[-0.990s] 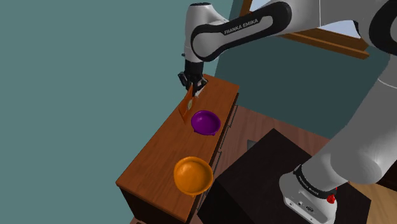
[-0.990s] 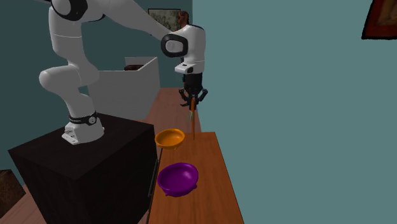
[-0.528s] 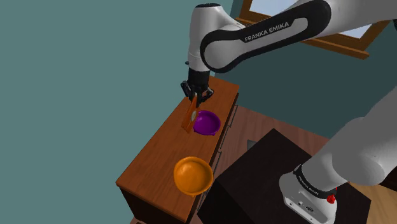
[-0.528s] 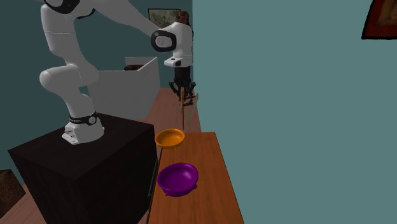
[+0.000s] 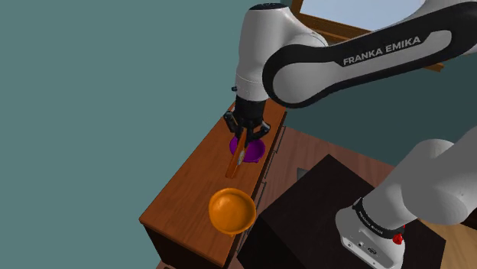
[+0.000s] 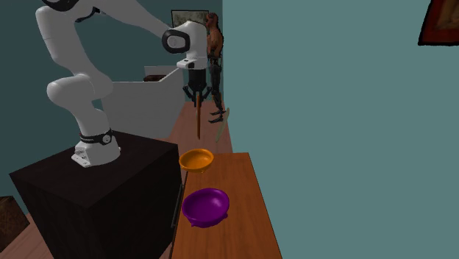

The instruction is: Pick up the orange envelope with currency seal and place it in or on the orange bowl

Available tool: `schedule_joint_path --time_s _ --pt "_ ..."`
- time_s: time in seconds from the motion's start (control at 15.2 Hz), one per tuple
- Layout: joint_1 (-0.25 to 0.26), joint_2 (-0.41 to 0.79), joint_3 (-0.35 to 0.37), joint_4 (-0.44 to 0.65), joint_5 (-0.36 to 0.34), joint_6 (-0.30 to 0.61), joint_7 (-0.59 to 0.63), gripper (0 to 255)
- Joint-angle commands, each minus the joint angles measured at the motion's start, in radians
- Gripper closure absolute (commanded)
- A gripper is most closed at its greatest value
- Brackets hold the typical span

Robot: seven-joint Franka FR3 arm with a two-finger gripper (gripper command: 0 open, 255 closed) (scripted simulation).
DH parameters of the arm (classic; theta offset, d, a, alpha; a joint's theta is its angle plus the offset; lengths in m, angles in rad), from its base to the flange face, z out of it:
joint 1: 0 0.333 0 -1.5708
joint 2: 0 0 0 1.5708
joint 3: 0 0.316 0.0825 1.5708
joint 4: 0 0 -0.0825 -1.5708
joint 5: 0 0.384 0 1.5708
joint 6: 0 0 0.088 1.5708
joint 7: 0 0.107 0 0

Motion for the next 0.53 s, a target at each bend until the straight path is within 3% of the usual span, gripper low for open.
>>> schedule_joint_path --time_s 0.0,0.46 --pt "0.025 -0.048 0.020 -0.030 0.028 -0.013 0.029 255" --pt "0.023 0.005 0.033 -0.082 0.014 0.089 0.040 255"
